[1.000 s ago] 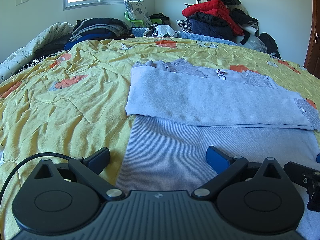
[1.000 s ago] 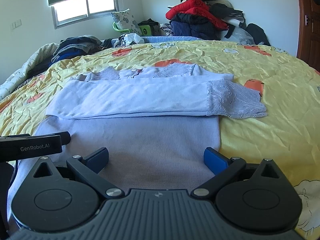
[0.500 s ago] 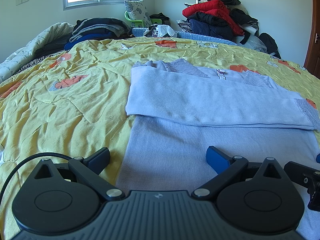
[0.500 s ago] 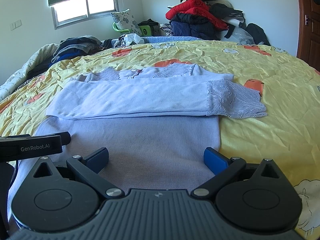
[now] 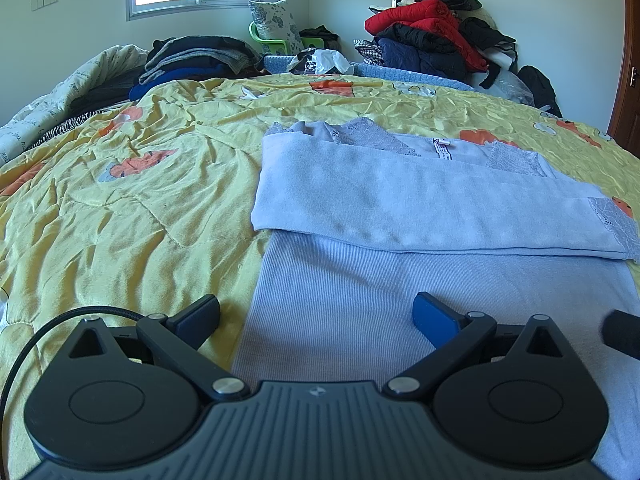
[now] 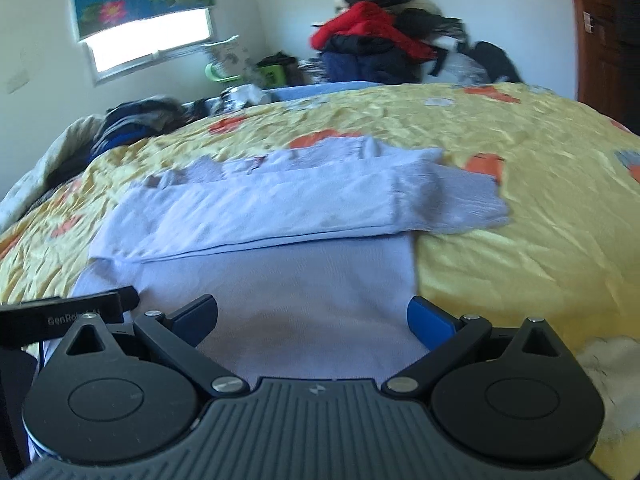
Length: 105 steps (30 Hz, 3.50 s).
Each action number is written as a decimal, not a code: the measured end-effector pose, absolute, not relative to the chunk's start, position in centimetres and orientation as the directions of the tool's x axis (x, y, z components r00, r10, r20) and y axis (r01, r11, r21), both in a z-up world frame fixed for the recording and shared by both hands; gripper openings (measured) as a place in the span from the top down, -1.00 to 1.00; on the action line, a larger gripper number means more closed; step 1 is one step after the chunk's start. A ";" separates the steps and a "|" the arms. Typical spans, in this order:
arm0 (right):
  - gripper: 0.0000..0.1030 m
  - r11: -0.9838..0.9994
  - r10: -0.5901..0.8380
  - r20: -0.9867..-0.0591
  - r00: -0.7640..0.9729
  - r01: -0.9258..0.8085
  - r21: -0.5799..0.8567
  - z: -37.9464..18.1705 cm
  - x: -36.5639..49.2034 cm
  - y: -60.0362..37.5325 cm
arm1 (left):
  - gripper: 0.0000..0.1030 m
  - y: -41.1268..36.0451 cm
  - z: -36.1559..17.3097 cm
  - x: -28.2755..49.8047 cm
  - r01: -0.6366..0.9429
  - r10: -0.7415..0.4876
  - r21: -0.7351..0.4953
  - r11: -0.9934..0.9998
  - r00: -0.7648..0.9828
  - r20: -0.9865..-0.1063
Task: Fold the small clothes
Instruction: 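Move both grippers down to the hem of the lavender sweater, then close both grippers on the sweater hem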
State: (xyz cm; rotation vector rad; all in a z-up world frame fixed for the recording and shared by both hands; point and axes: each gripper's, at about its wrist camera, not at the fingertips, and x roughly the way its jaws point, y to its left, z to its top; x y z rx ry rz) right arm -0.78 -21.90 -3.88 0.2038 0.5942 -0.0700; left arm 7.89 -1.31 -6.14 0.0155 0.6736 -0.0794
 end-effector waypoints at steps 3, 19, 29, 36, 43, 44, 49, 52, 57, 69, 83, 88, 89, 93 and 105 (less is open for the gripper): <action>-0.97 0.980 0.004 -0.554 0.833 0.107 0.169 -3.1 -2.4 -22.1 | -1.00 -1.4 -6.1 7.9 0.079 -0.069 -0.011 0.997 0.779 -0.624; -0.97 0.986 0.091 -0.530 0.843 -0.002 0.166 -1.2 -11.0 -22.5 | -1.00 -1.6 -6.2 8.0 0.072 -0.063 -0.011 0.997 0.778 -0.625; -0.97 0.987 0.158 -0.510 0.845 -0.114 0.116 0.7 -11.3 -18.5 | -1.00 0.2 -4.2 2.6 0.081 0.017 0.127 0.989 0.777 -0.629; -0.92 0.983 0.163 -0.555 0.816 -0.086 0.162 -0.1 -12.7 -19.6 | -1.00 2.3 -2.4 -1.4 0.112 -0.047 0.058 0.992 0.757 -0.651; -0.92 0.984 0.176 -0.568 0.804 -0.137 0.111 0.4 -13.7 -18.3 | -1.00 2.5 -2.2 -4.8 0.198 -0.087 0.080 0.977 0.712 -0.697; -0.92 0.985 0.172 -0.578 0.798 -0.136 0.106 0.5 -13.9 -18.4 | -1.00 2.6 -2.2 -5.3 0.207 -0.095 0.077 0.975 0.709 -0.699; -0.91 0.987 0.156 -0.612 0.776 -0.102 0.122 0.4 -15.0 -19.3 | -1.00 2.8 -2.4 -6.8 0.178 -0.065 0.083 0.980 0.690 -0.721; -0.85 0.973 0.229 -0.626 0.745 -0.158 0.168 1.1 -16.0 -18.6 | -1.00 3.0 -2.4 -6.8 0.154 -0.039 0.091 0.984 0.681 -0.731; -0.84 0.983 0.178 -0.560 0.810 -0.118 0.142 3.3 -17.3 -19.2 | -1.00 4.6 -1.6 -7.3 0.189 -0.144 -0.021 0.982 0.666 -0.732; -0.34 0.956 0.220 -0.692 0.687 -0.009 0.294 -1.5 -19.0 -25.1 | -1.00 7.6 -2.4 -10.8 0.383 -0.267 -0.027 0.924 0.590 -0.762; -0.05 0.897 0.361 -0.678 0.640 -0.039 0.441 -2.3 -19.5 -28.5 | -0.99 9.4 -4.2 -9.7 0.469 -0.502 -0.286 0.836 0.440 -0.745; -0.02 0.814 0.483 -0.614 0.625 -0.062 0.577 -3.3 -19.2 -29.9 | -0.98 9.5 -4.3 -9.0 0.469 -0.554 -0.350 0.811 0.423 -0.717; 0.01 0.785 0.509 -0.592 0.624 -0.056 0.617 -3.7 -19.1 -30.3 | -0.98 9.6 -4.3 -8.9 0.461 -0.568 -0.371 0.806 0.424 -0.705; 0.41 0.687 0.571 -0.532 0.625 -0.009 0.727 -5.3 -18.8 -31.7 | -0.73 9.9 -4.3 -8.6 0.443 -0.587 -0.405 0.800 0.435 -0.683; 0.91 0.689 0.552 -0.547 0.630 0.025 0.724 -5.7 -18.3 -30.3 | 0.90 10.8 -4.0 -8.6 0.376 -0.516 -0.366 0.851 0.472 -0.715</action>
